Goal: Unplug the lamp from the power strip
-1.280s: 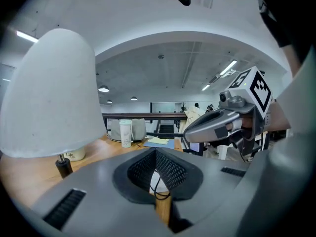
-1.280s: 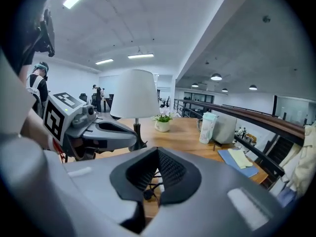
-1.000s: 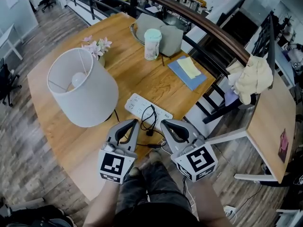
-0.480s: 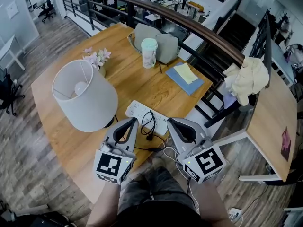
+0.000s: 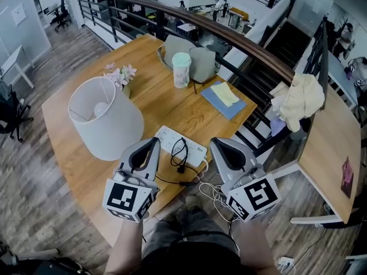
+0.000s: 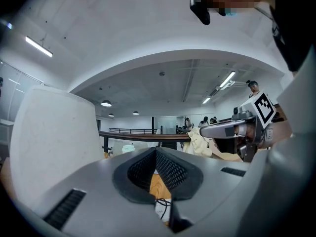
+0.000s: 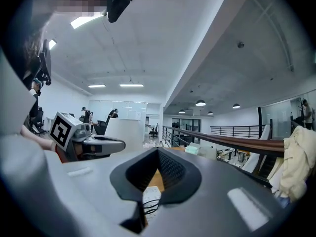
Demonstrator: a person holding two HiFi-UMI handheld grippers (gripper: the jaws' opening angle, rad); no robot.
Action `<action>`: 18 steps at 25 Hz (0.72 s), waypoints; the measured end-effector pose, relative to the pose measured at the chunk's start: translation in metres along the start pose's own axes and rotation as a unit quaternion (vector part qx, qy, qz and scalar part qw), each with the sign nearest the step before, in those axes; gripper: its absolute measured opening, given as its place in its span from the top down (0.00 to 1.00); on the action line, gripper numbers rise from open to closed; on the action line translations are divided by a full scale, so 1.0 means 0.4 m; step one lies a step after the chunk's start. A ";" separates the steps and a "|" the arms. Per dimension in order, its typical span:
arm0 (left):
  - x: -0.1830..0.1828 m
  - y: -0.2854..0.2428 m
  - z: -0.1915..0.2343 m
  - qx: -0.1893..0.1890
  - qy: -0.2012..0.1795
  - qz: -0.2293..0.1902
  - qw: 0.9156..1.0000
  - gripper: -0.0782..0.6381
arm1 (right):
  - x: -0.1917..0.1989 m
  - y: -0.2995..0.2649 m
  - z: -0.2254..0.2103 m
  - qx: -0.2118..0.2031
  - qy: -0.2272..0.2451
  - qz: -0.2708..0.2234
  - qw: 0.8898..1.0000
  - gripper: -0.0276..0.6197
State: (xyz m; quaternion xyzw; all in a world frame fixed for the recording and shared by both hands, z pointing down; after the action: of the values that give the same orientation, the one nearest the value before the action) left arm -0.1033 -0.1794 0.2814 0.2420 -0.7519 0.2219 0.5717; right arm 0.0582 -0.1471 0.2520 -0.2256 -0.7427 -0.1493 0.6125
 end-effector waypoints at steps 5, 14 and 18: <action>-0.044 0.005 0.009 -0.005 0.000 -0.010 1.000 0.90 | -0.025 0.001 0.000 -0.005 0.000 -0.005 1.000 0.95; -0.090 0.007 0.020 -0.005 0.003 -0.035 0.999 0.90 | -0.056 -0.006 0.004 -0.018 0.008 -0.009 1.000 0.95; -0.113 0.007 0.028 0.002 0.004 -0.038 0.999 0.90 | -0.079 -0.010 0.002 -0.024 0.003 -0.018 1.000 0.95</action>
State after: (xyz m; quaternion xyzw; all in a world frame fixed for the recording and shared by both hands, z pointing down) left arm -0.1030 -0.1791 0.2350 0.2702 -0.7399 0.2024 0.5819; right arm 0.0601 -0.1547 0.2213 -0.2261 -0.7411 -0.1784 0.6065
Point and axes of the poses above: the fingertips, and each gripper's own axes: y backward along the fingers, z to its left, x out of its underside, the point moved 3 cm from there along y, backward along the fingers, and after that the axes turned 15 degrees about -y, right-handed, at the moved point
